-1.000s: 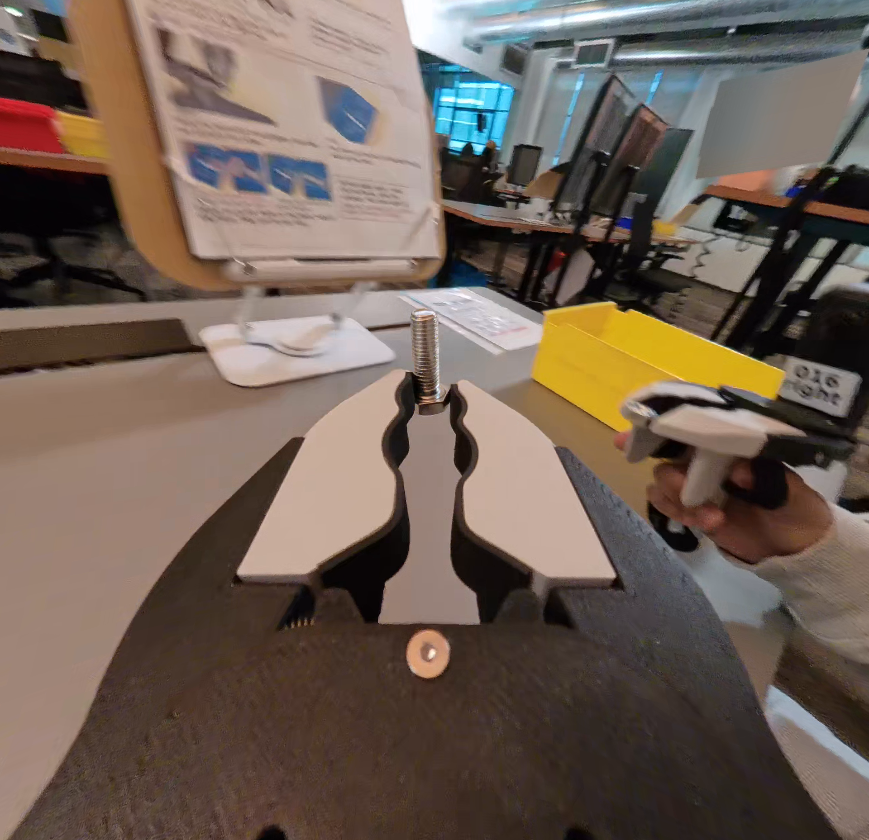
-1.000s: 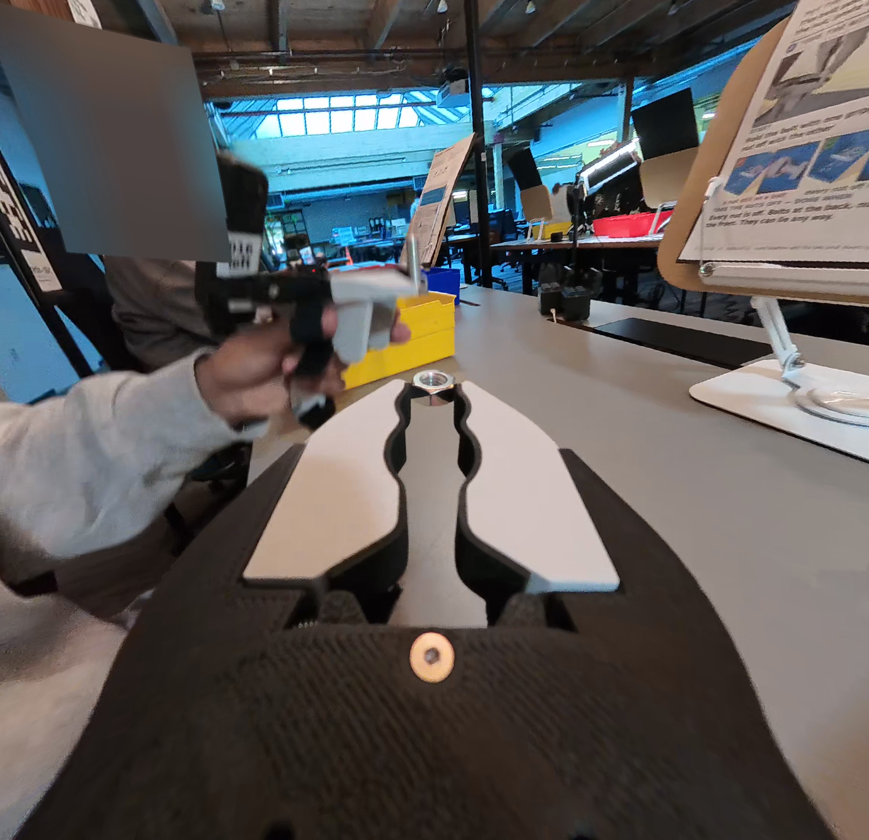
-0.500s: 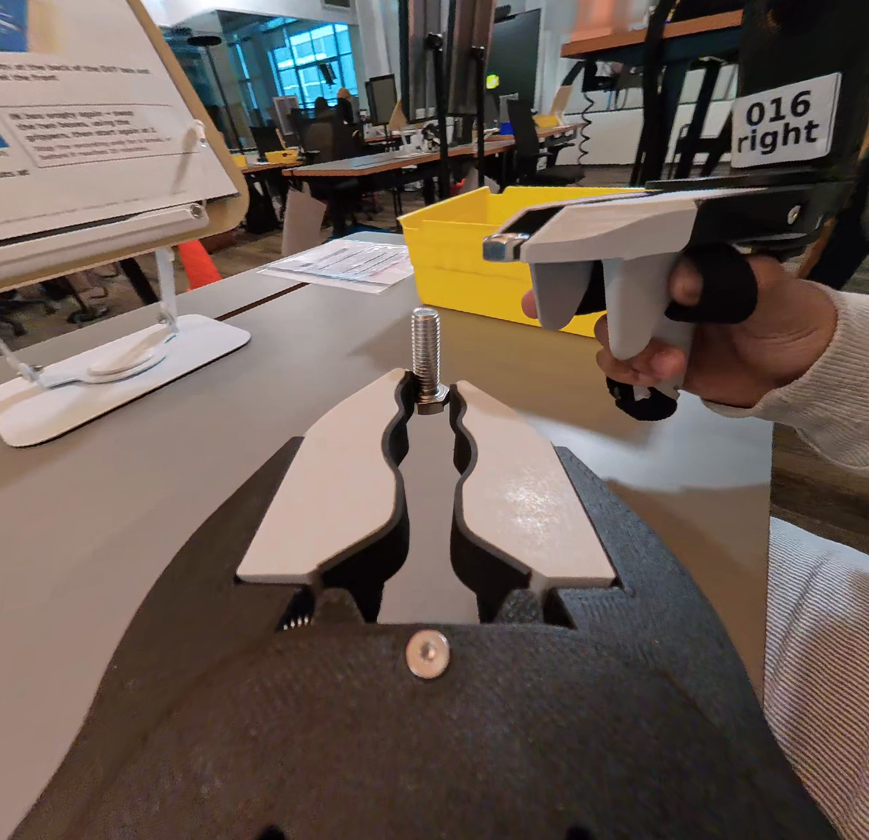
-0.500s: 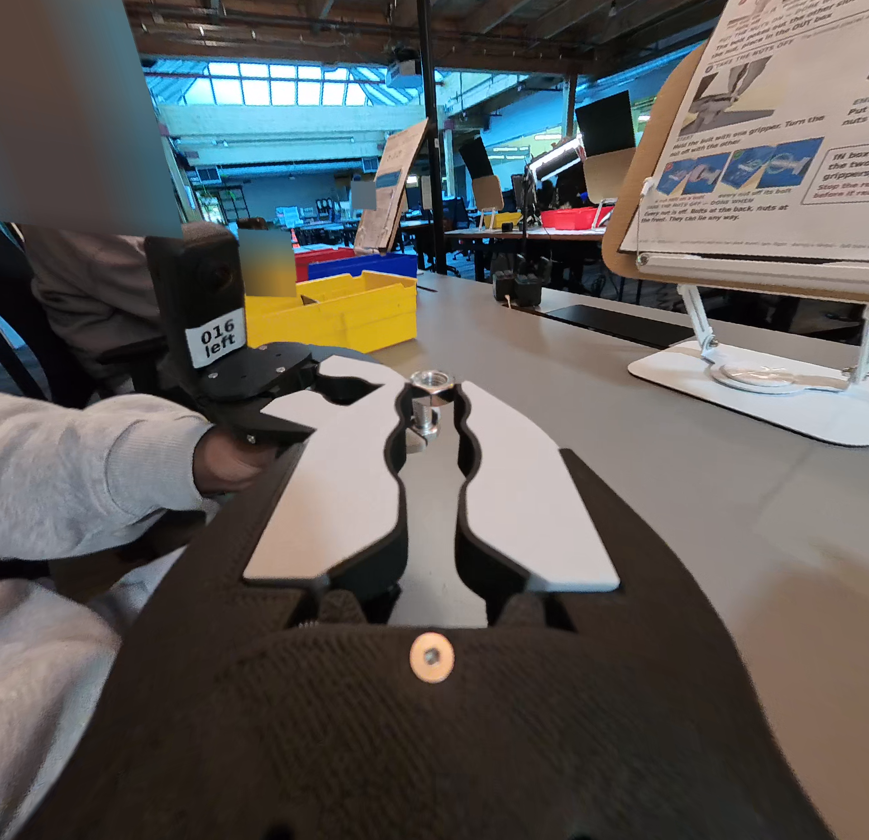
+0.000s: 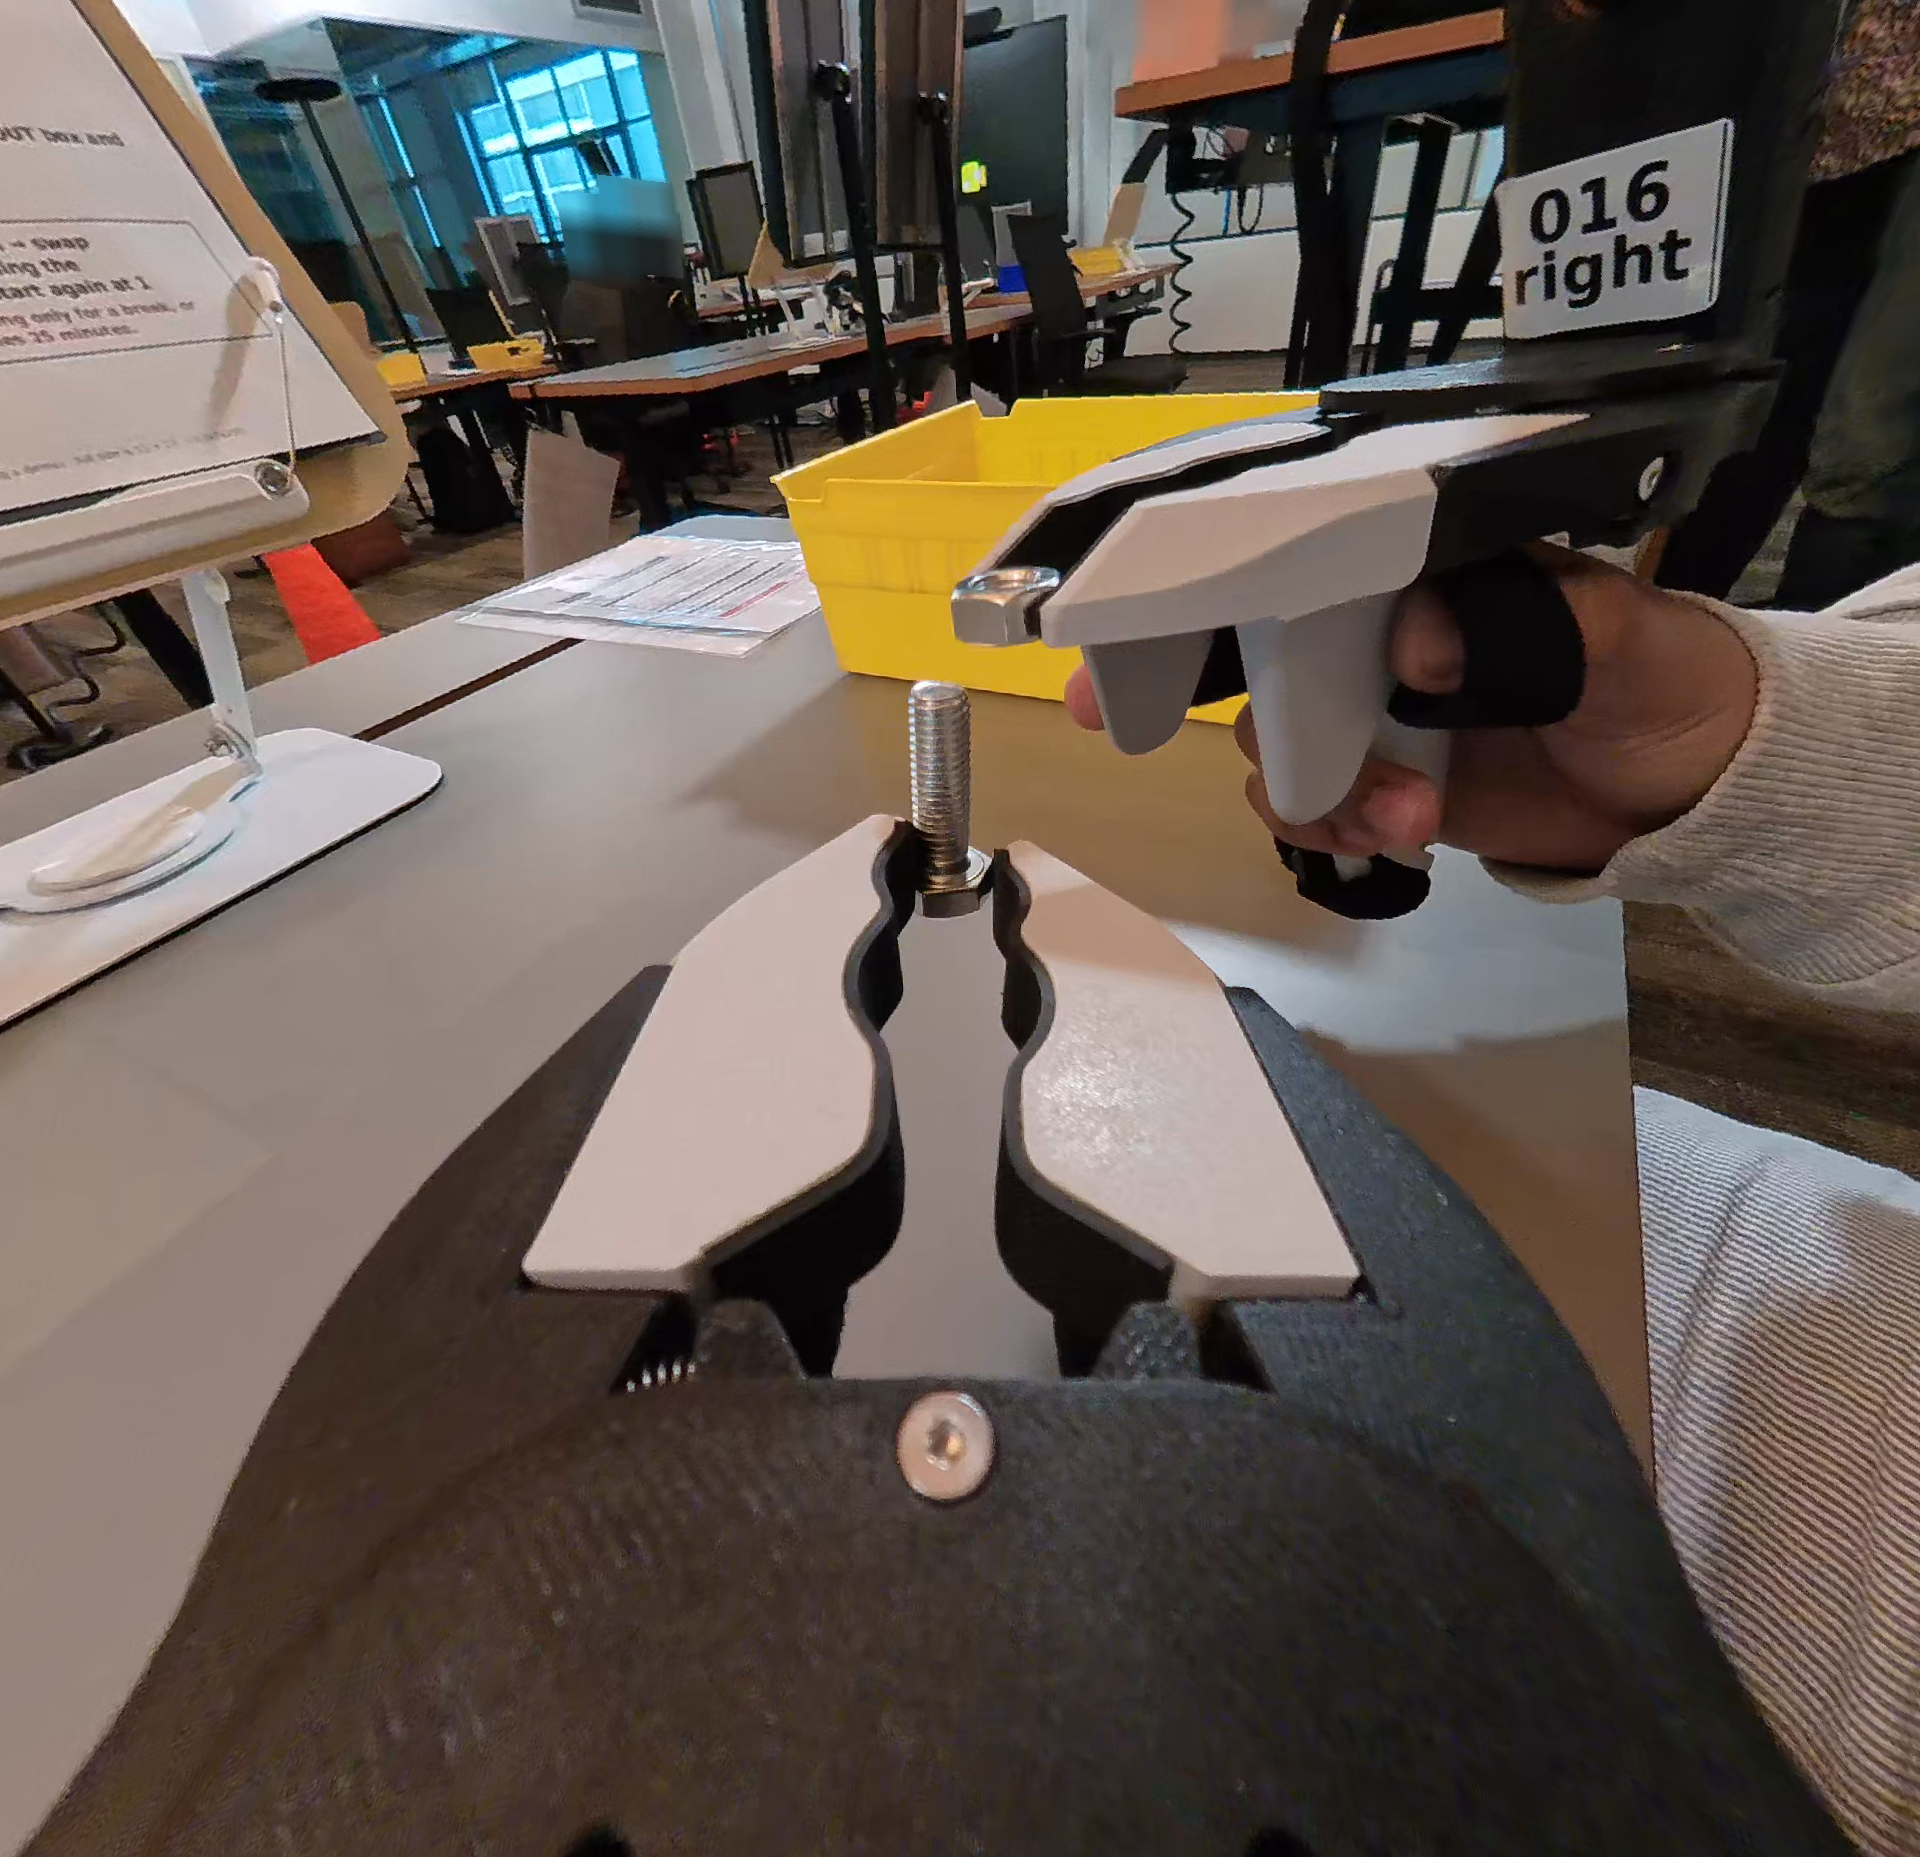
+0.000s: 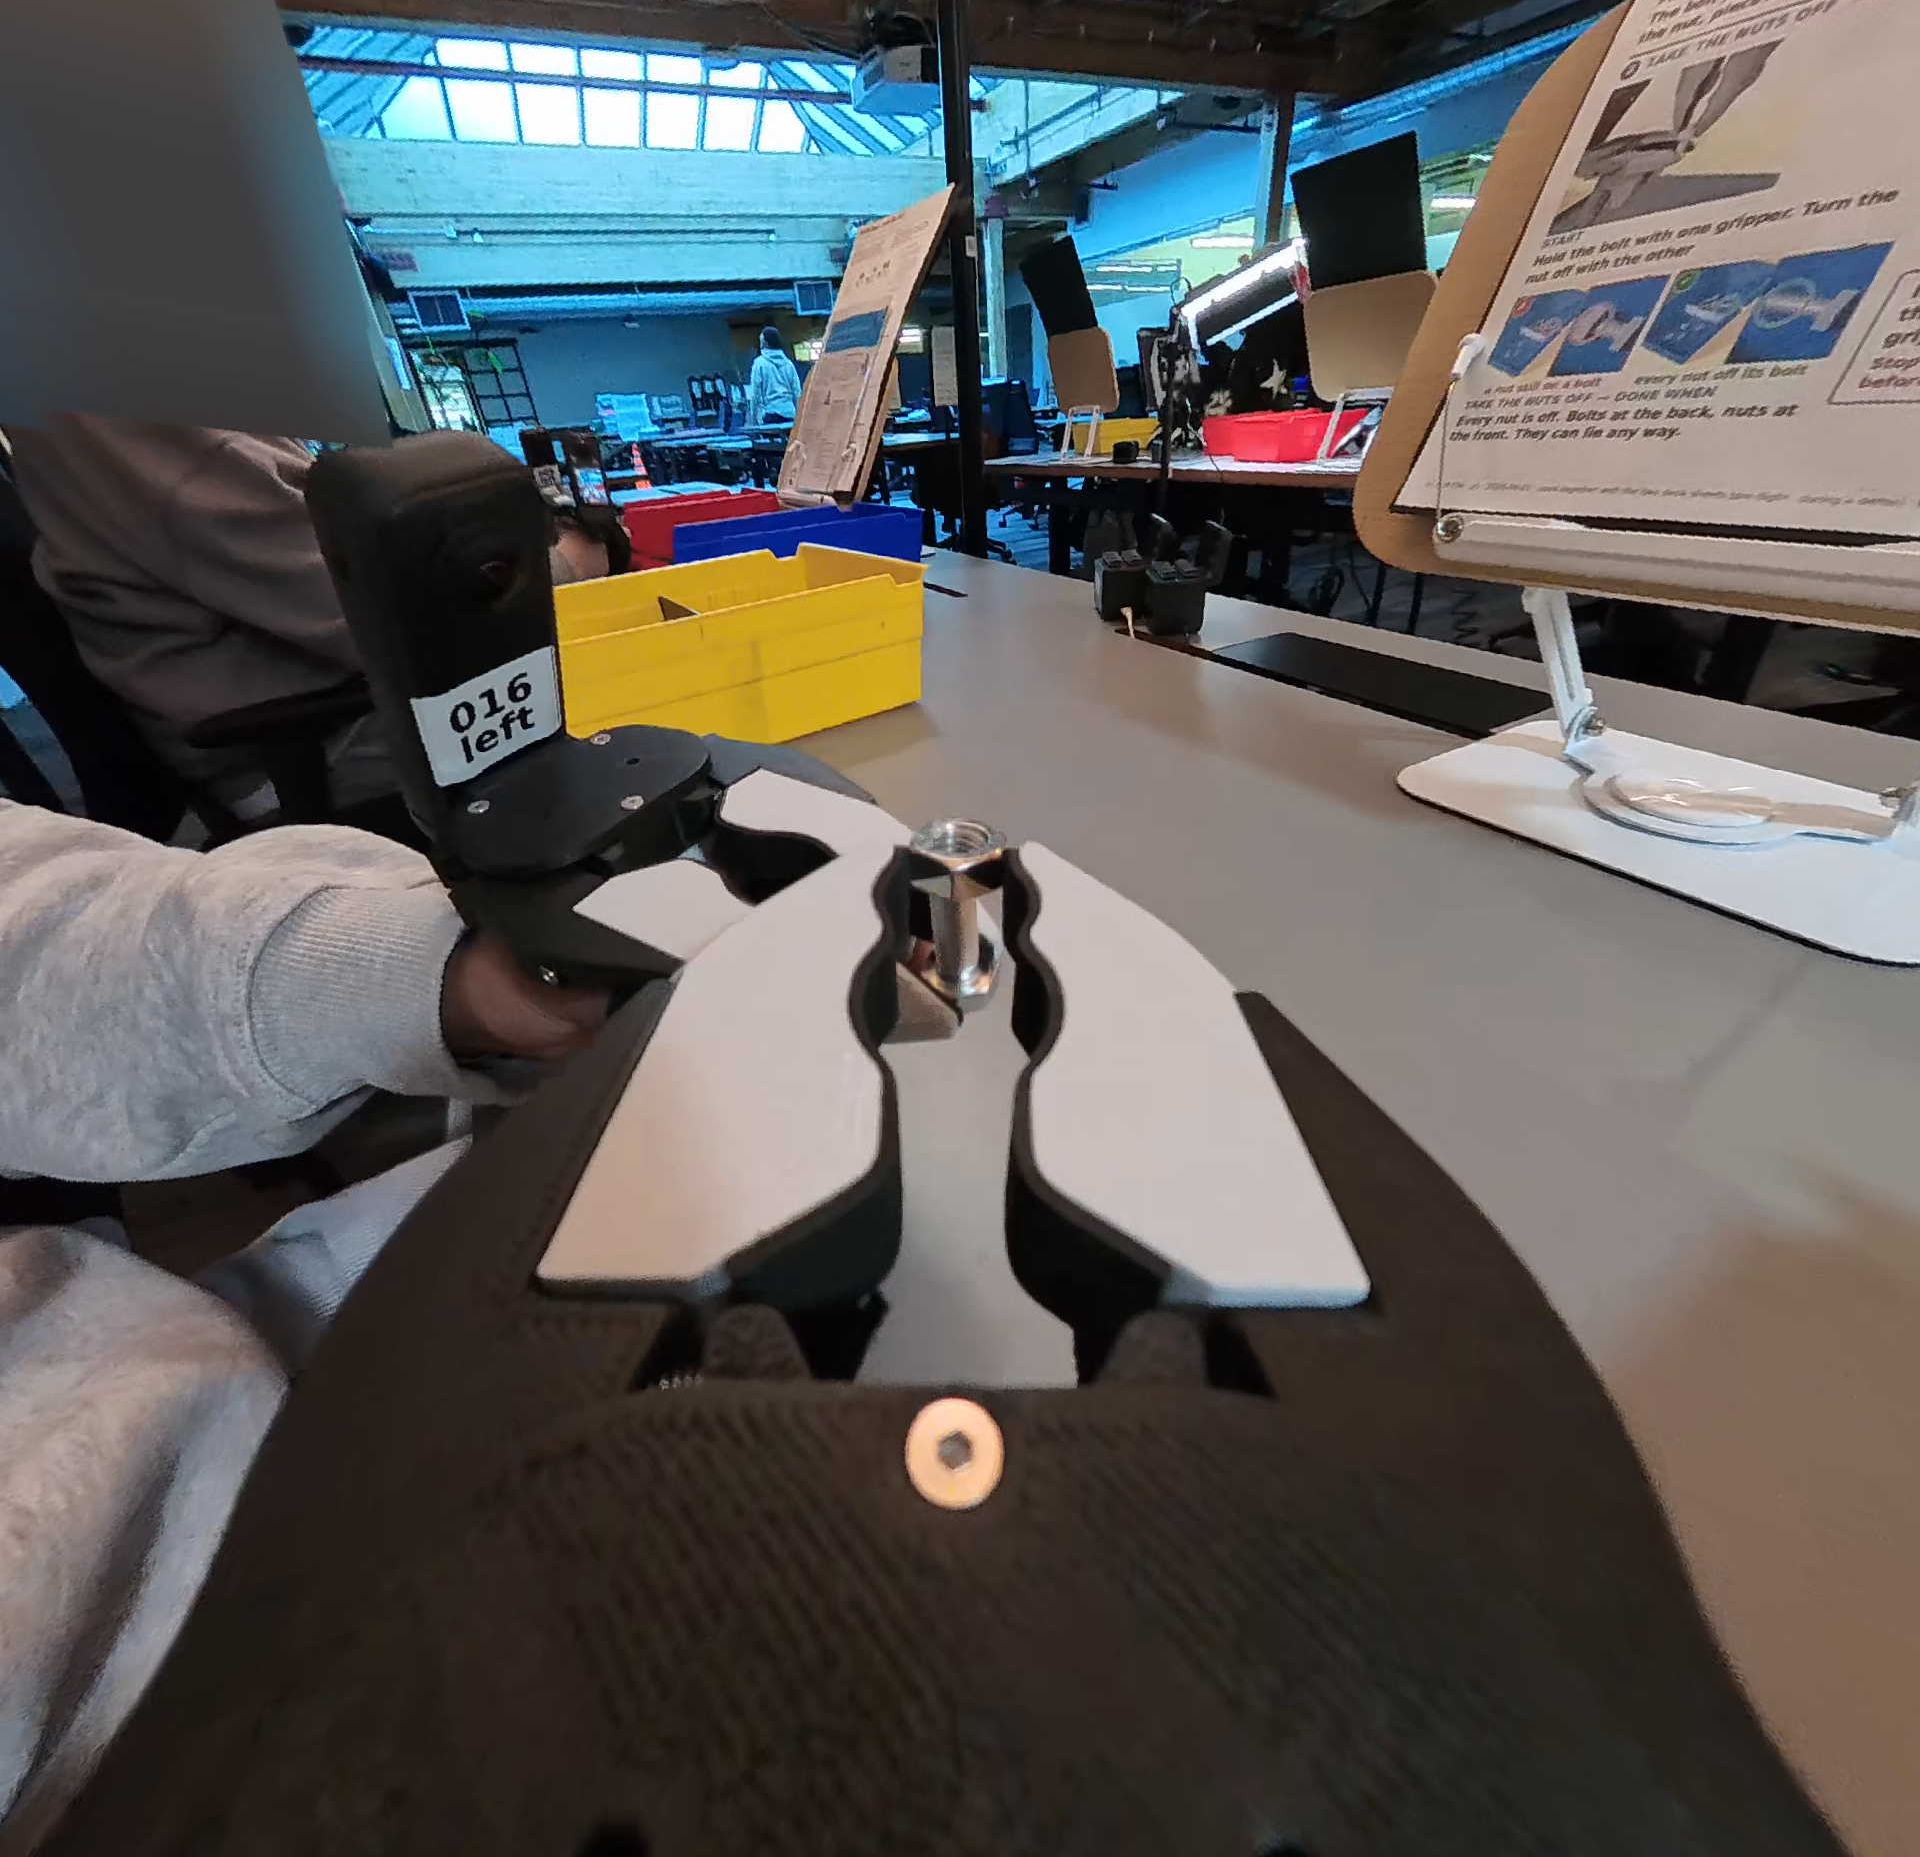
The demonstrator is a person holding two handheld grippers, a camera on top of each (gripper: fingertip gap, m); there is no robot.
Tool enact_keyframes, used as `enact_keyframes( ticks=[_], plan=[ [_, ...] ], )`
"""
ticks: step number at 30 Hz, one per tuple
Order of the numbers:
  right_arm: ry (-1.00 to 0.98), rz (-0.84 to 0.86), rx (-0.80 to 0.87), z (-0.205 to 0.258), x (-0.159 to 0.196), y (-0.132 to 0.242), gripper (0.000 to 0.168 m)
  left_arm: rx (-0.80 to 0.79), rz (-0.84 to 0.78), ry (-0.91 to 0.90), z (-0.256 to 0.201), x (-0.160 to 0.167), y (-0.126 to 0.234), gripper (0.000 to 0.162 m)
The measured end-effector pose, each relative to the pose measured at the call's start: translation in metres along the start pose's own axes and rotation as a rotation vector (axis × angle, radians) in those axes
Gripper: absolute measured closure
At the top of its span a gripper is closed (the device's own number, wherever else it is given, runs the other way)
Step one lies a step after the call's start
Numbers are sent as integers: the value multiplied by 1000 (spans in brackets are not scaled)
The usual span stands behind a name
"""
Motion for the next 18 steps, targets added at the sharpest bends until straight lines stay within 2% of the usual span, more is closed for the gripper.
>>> enact_keyframes(
  ticks=[18],
  plan=[
    [-17, -12, -79, 0, 0, -22, 151, -96, 27, 27, 11, 3, 24, 147]
  ],
)
Point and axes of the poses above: each gripper's, where its closed fingertips meet, y back along the fingers, x out of its underside, z = x × y across the jaws, the point moved 10 cm from there along y, back along the fingers, and after that the axes turned 3 degrees about y, right-handed, at the moved point
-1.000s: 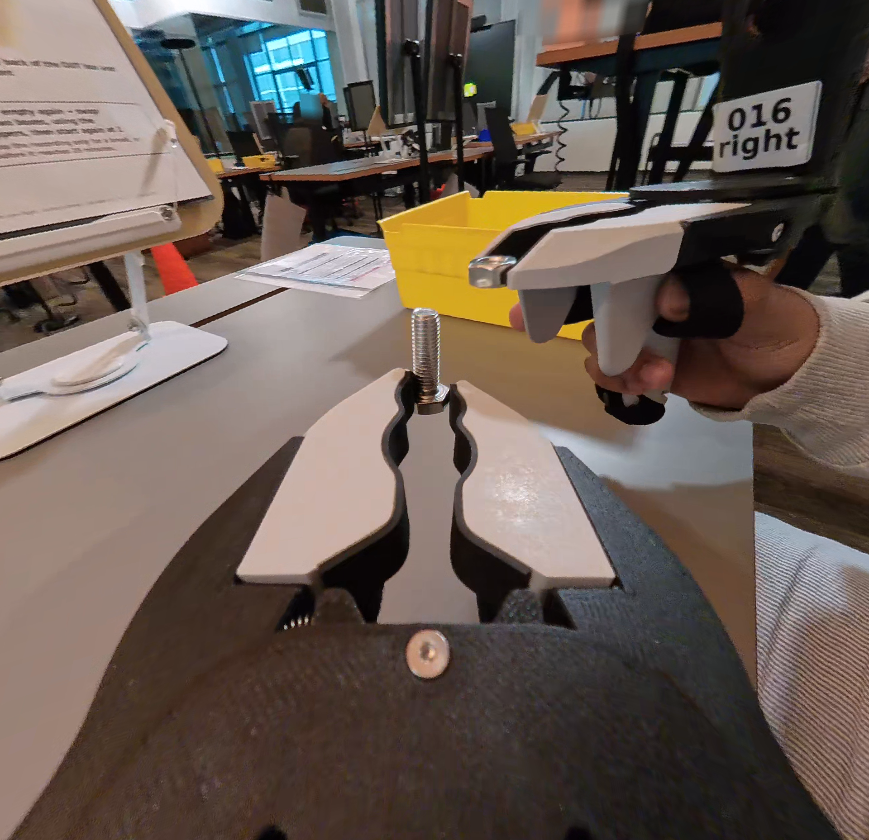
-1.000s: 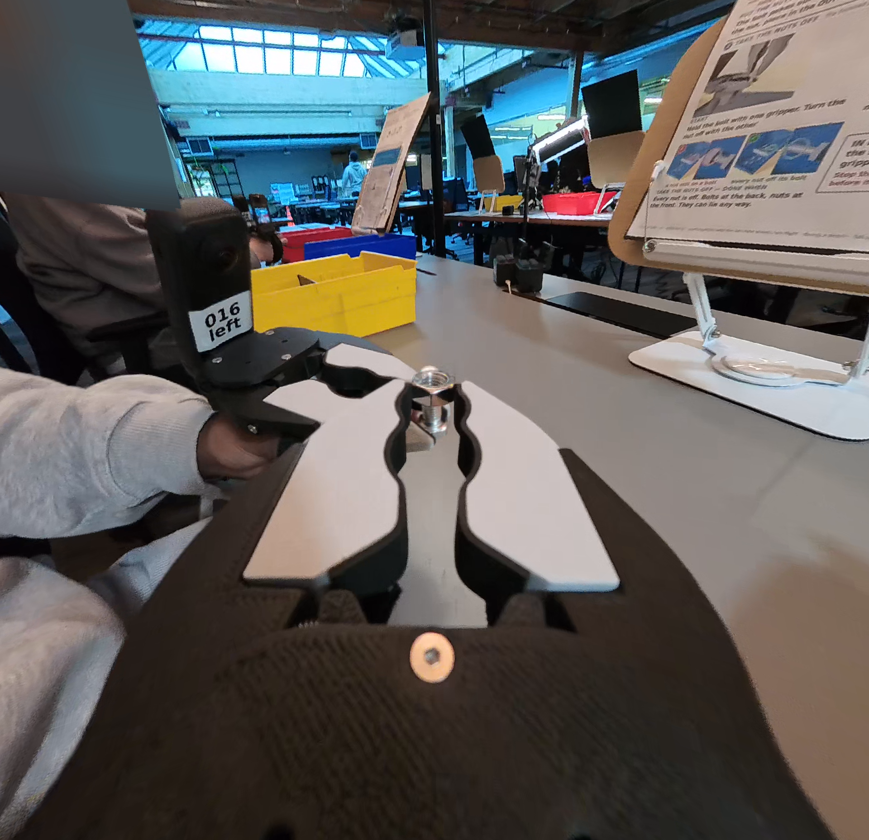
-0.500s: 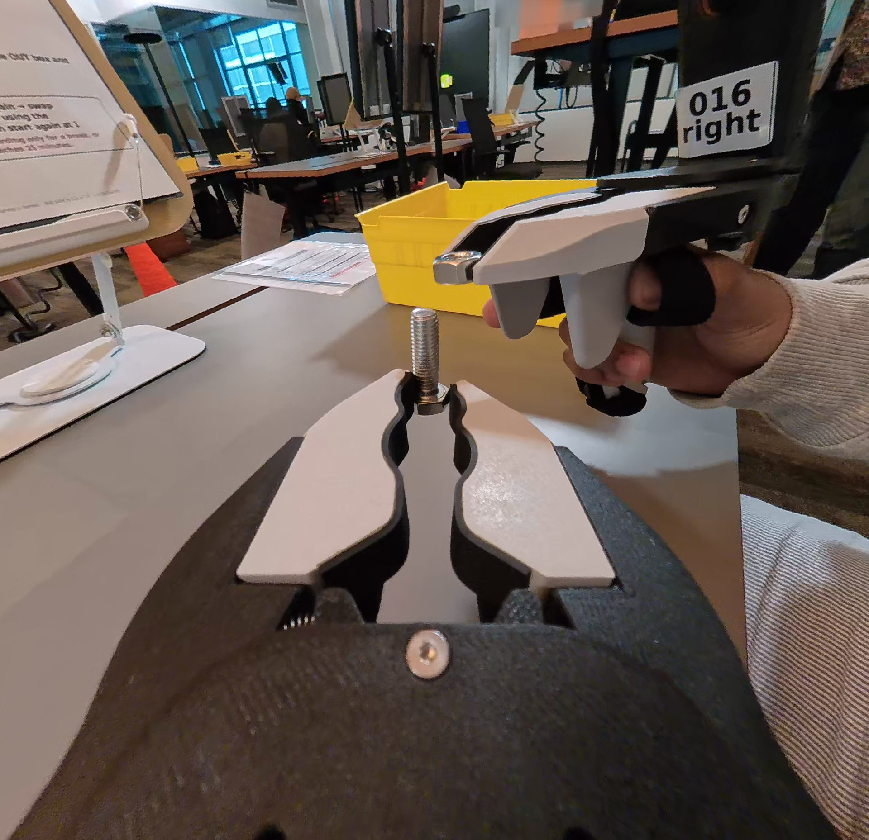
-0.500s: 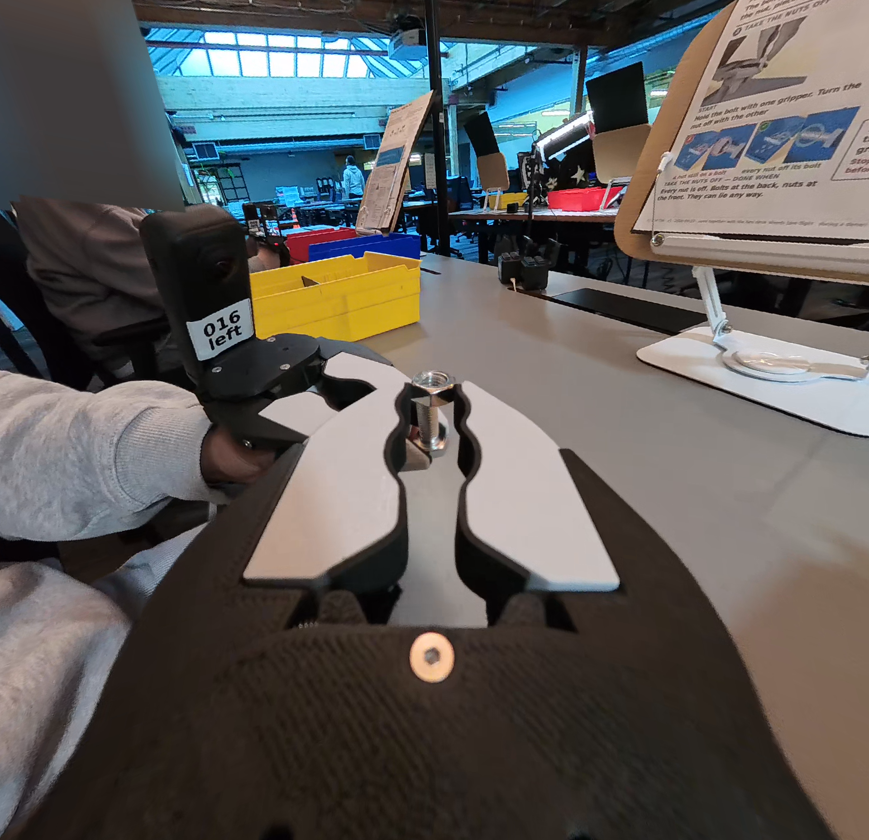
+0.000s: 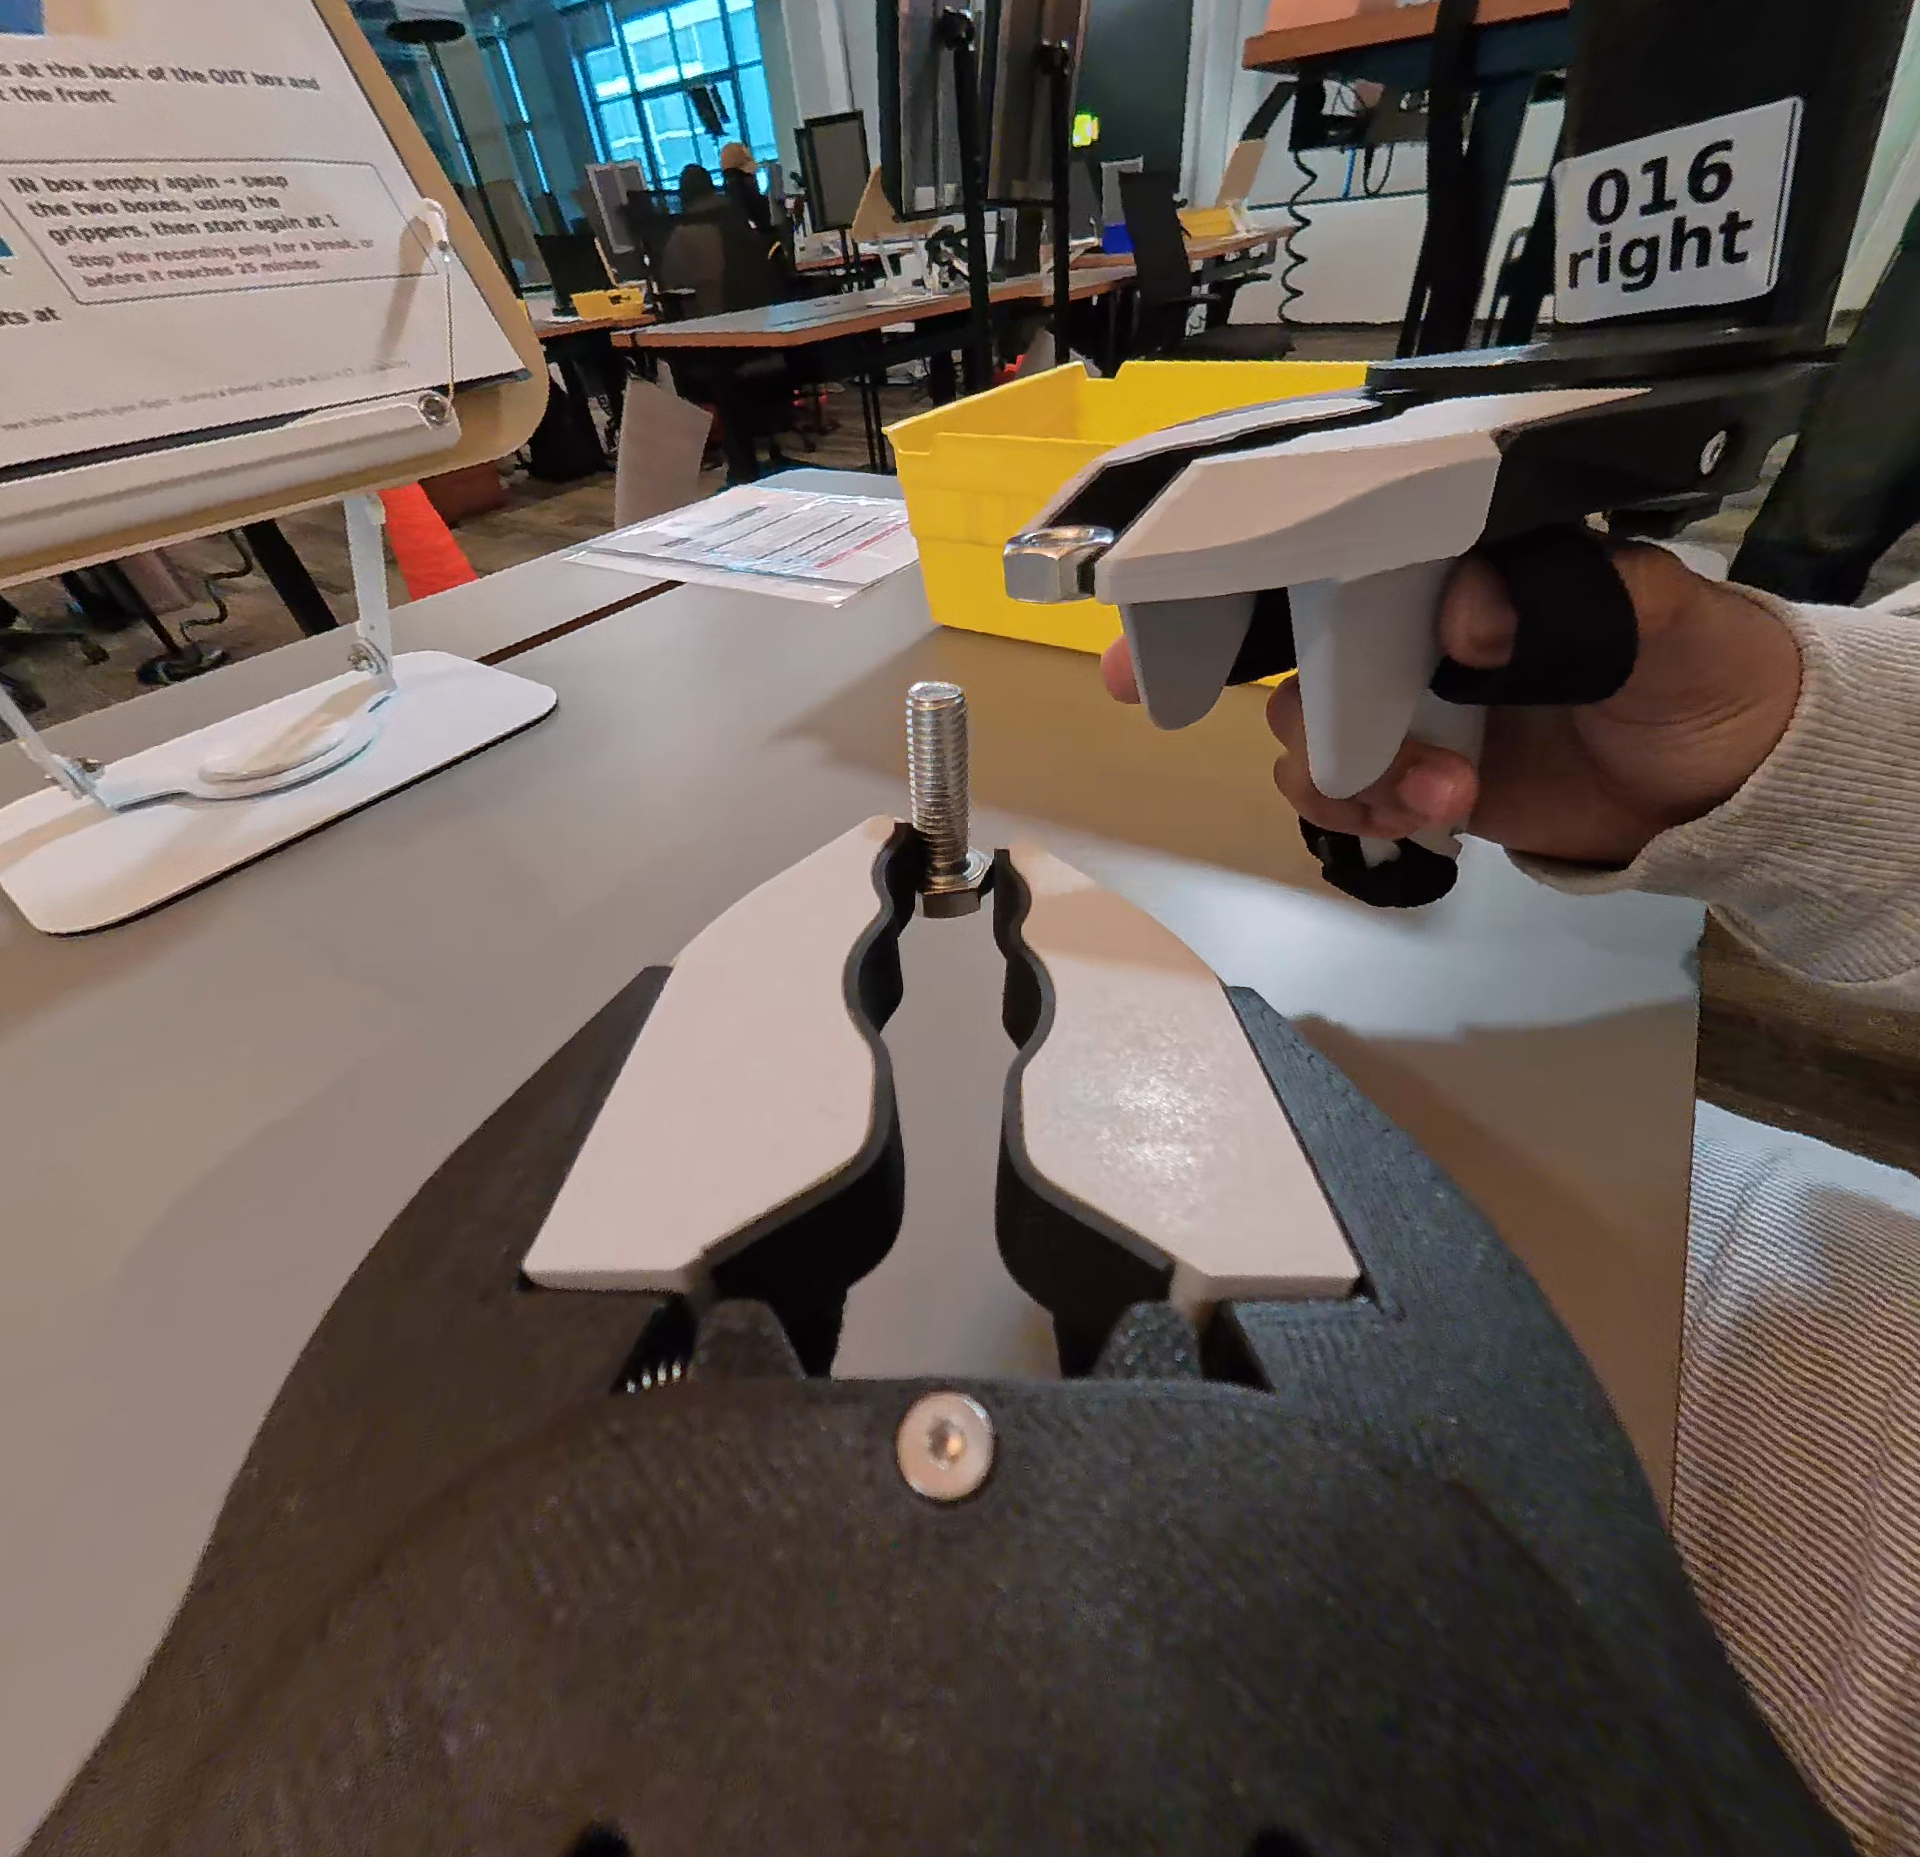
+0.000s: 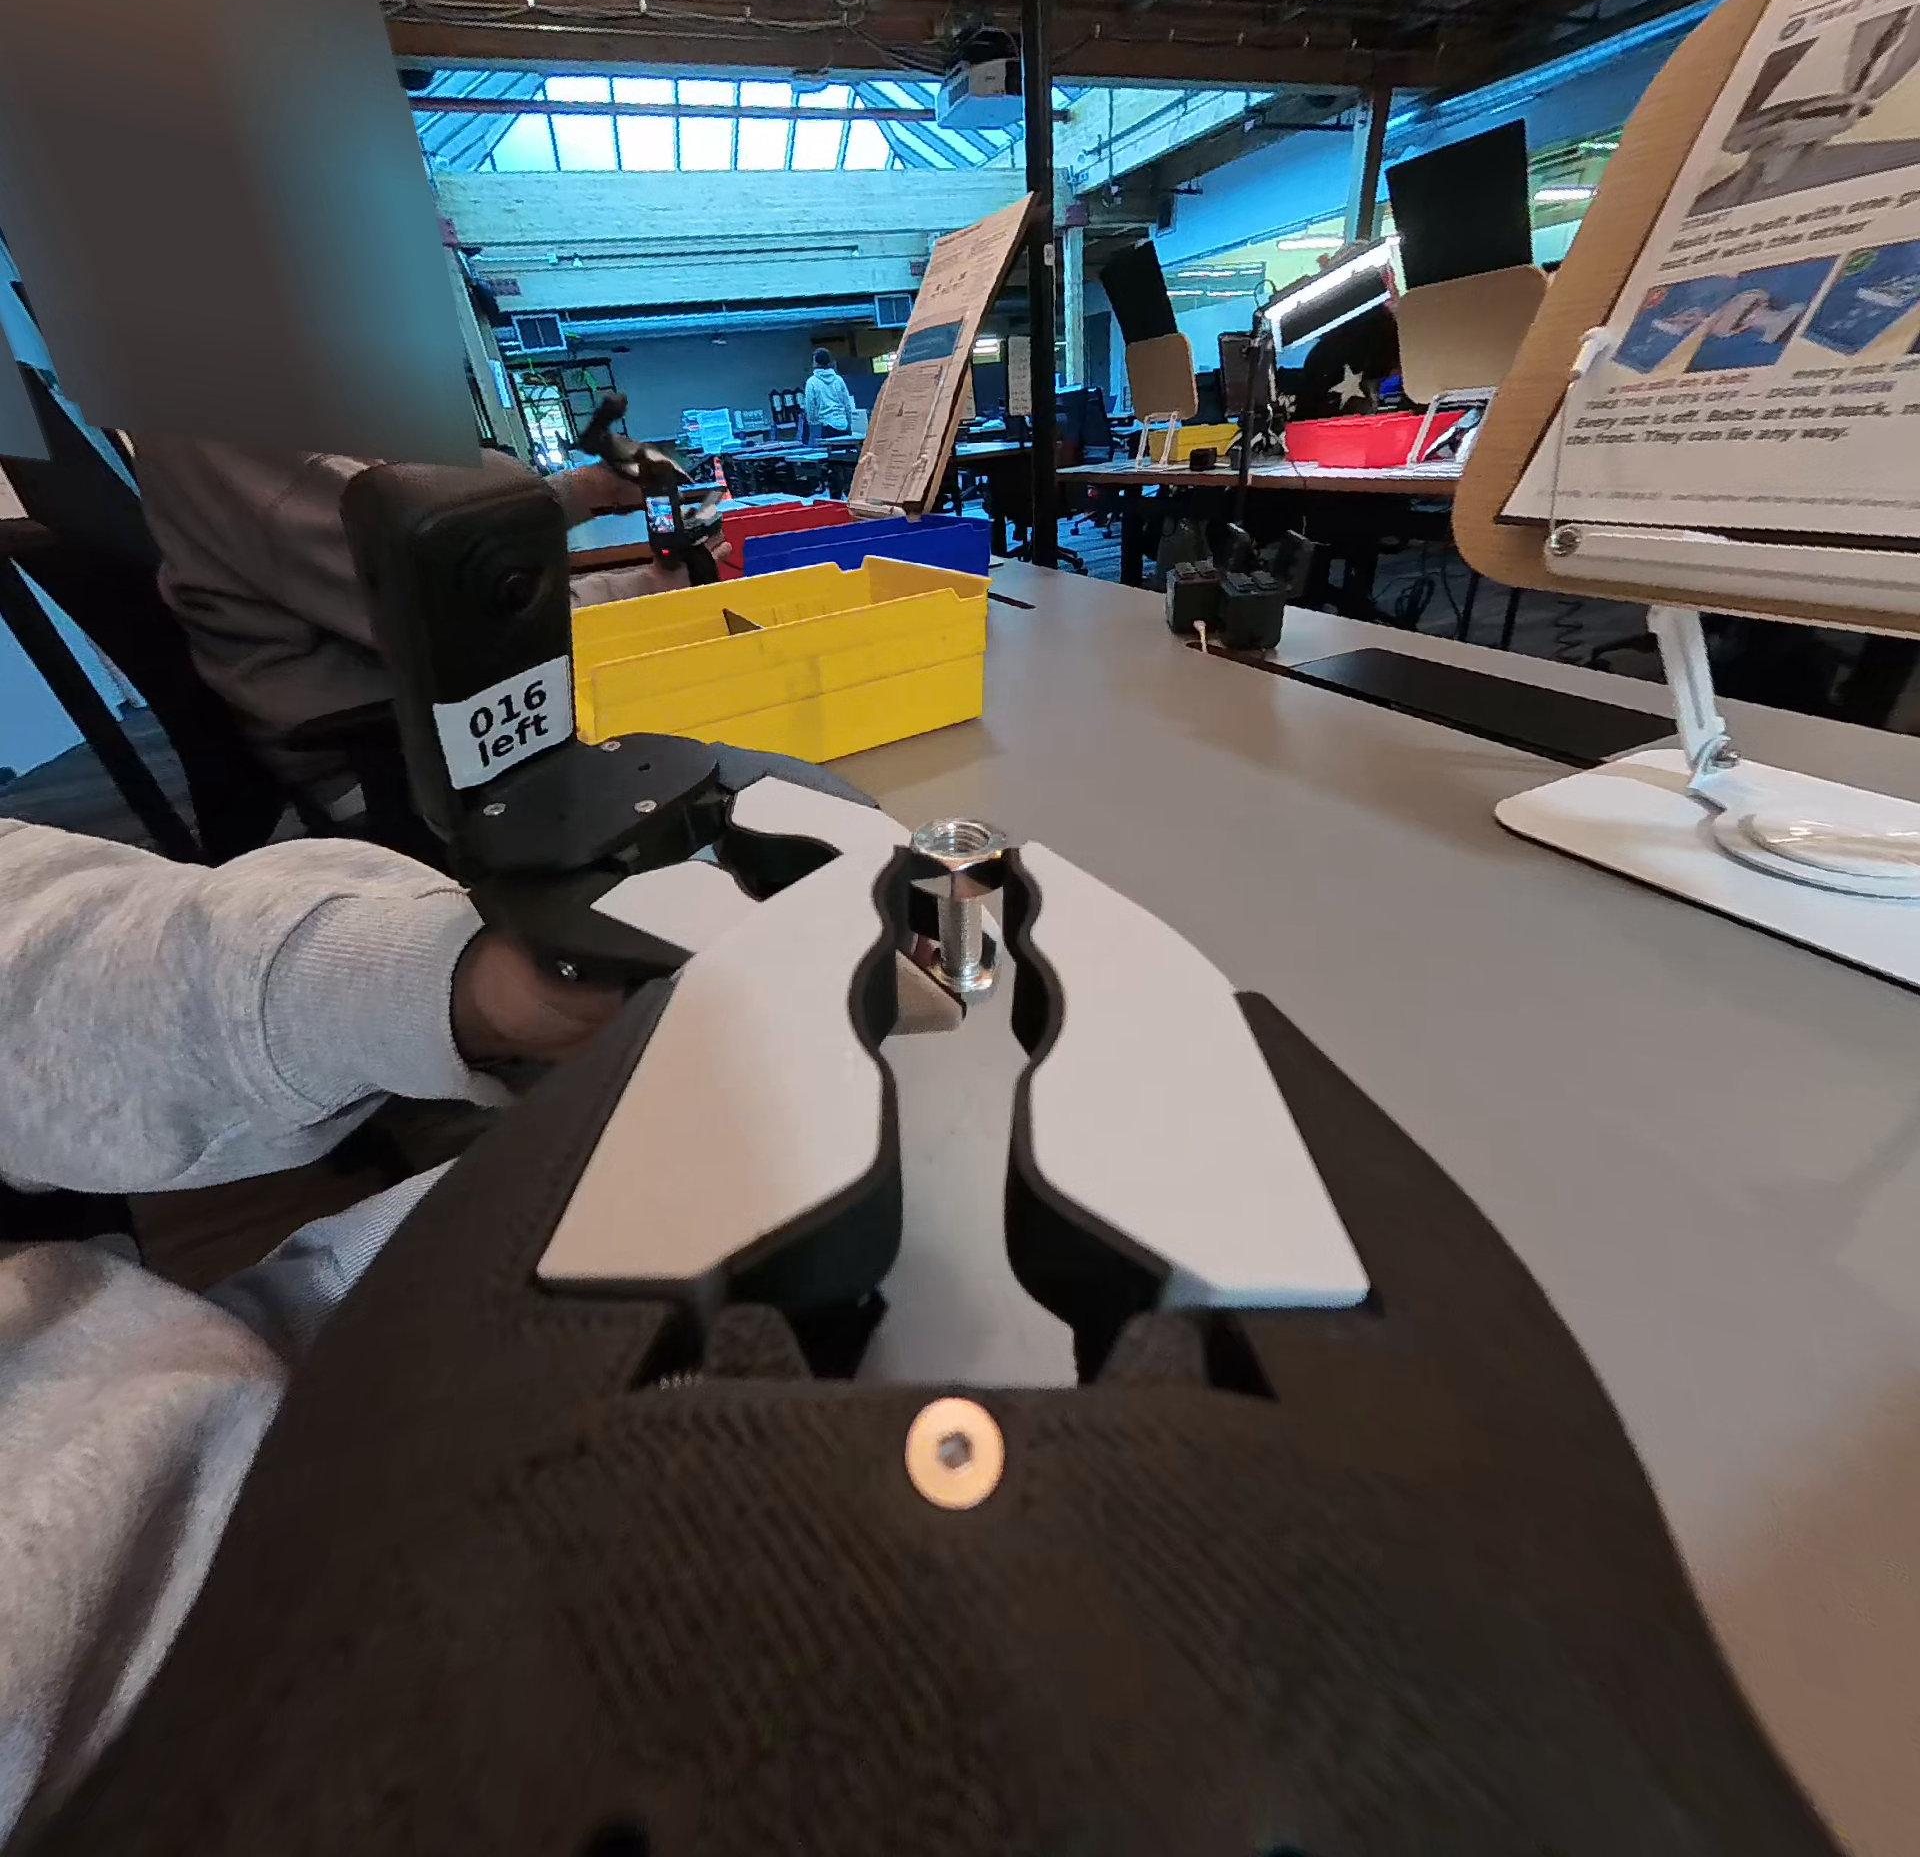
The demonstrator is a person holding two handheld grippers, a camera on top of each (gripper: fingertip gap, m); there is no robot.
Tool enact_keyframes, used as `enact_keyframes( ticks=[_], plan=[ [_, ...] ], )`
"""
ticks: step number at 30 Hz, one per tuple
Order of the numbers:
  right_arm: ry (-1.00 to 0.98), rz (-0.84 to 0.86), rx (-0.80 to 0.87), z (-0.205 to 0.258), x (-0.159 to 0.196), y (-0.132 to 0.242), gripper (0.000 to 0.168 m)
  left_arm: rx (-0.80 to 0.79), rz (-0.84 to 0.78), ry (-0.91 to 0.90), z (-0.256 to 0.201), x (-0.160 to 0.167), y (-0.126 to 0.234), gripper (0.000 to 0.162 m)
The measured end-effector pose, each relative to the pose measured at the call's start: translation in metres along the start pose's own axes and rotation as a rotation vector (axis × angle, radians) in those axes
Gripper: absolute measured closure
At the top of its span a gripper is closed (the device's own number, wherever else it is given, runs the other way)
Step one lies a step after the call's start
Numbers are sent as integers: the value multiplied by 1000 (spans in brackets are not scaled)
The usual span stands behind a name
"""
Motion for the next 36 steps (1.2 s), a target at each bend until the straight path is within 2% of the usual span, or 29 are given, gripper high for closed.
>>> enact_keyframes(
  ticks=[36],
  plan=[
    [84, 49, -35, 10, 3, -16, 151, 48, -45, 31, -10, 0, 5, 147]
  ],
)
Point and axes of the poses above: each gripper's, where its closed fingertips meet, y back along the fingers, x out of its underside, z = x × y across the jaws, the point moved 10 cm from there along y, back along the fingers, and after that the axes turned 3 degrees about y, right-handed, at the moved point
